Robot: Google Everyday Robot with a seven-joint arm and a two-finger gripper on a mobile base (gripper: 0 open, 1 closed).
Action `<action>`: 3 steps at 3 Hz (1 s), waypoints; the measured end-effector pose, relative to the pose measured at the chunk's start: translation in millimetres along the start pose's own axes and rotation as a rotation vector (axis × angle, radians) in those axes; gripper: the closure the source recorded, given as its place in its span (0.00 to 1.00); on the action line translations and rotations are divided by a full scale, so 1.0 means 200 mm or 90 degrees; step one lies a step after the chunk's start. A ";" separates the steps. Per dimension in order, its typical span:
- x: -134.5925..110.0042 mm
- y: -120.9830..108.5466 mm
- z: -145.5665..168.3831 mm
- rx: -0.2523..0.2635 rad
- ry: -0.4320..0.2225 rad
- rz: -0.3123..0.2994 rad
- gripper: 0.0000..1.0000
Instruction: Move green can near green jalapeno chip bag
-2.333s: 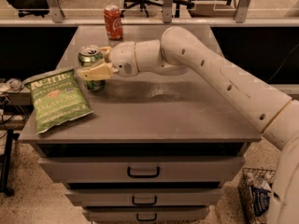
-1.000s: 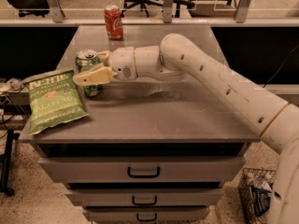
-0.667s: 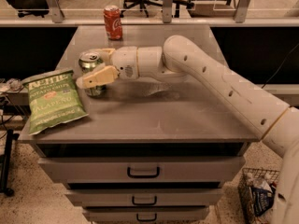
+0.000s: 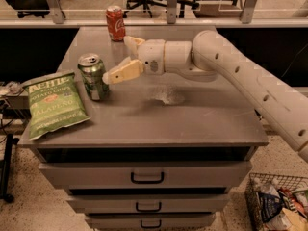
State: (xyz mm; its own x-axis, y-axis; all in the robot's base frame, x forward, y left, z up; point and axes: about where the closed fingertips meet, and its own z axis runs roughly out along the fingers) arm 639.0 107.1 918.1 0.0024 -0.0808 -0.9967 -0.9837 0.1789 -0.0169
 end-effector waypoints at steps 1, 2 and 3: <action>-0.11 -0.11 -0.31 0.070 0.039 -0.054 0.00; -0.25 -0.19 -0.64 0.131 0.062 -0.111 0.00; -0.33 -0.25 -0.93 0.196 0.049 -0.142 0.00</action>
Offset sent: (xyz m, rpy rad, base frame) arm 0.0205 -0.2261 0.1052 -0.1908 -0.2857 -0.3220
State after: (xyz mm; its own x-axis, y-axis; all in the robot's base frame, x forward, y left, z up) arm 654.9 -79.0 1000.4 0.1858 -0.2228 -0.9570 -0.8603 0.4337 -0.2680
